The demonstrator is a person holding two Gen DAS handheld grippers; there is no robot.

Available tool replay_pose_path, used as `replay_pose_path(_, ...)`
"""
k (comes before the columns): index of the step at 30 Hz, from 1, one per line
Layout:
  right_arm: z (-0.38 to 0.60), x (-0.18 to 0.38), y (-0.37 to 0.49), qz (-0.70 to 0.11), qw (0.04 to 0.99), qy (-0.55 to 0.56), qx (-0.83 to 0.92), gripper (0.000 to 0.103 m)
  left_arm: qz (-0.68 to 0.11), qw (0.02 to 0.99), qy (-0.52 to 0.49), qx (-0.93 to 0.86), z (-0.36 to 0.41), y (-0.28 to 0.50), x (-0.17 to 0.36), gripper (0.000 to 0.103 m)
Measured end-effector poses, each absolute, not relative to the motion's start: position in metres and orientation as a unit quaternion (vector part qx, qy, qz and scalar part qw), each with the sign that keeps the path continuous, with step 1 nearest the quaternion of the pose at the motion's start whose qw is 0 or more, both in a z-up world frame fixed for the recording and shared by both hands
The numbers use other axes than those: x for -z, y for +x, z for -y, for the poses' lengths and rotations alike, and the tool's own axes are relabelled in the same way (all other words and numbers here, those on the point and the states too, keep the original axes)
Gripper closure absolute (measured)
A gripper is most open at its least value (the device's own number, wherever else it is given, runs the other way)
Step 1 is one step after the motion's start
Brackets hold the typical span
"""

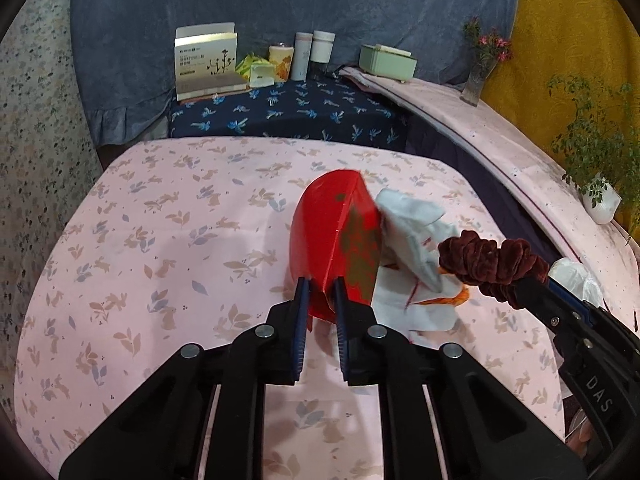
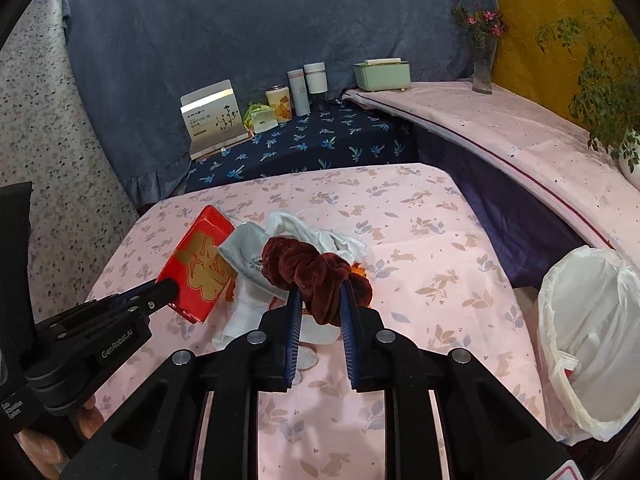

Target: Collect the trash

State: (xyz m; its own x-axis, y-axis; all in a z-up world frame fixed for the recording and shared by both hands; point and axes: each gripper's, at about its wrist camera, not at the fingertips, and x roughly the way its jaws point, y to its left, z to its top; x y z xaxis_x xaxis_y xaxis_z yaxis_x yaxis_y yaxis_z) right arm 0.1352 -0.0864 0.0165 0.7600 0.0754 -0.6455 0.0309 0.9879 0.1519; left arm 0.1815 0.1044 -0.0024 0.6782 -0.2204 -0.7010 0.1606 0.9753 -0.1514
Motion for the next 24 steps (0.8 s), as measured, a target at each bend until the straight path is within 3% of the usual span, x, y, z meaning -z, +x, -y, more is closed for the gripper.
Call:
replay_pose_path(7, 0.115, -0.038, 0.118, -0.32, 0.943, 0.088, 0.008, 0.086, -0.365, 0.922, -0.032, 0.125, -0.073, 0.165, -0.025, 0.095)
replay_pose_path(9, 0.126, -0.043, 0.112, -0.313, 0.945, 0.092, 0.014, 0.086, -0.362, 0.922, -0.029, 0.135, -0.064, 0.161, -0.03, 0.103)
replay_pose_path(22, 0.195, -0.056, 0.077, -0.29, 0.948, 0.121, 0.057, 0.086, -0.364, 0.913, -0.009, 0.185, 0.015, 0.133, -0.044, 0.103)
replay_pose_path(24, 0.203, -0.054, 0.073, -0.291, 0.946, 0.125, 0.062, 0.086, -0.371, 0.912, -0.016, 0.175, 0.016, 0.133, -0.038, 0.099)
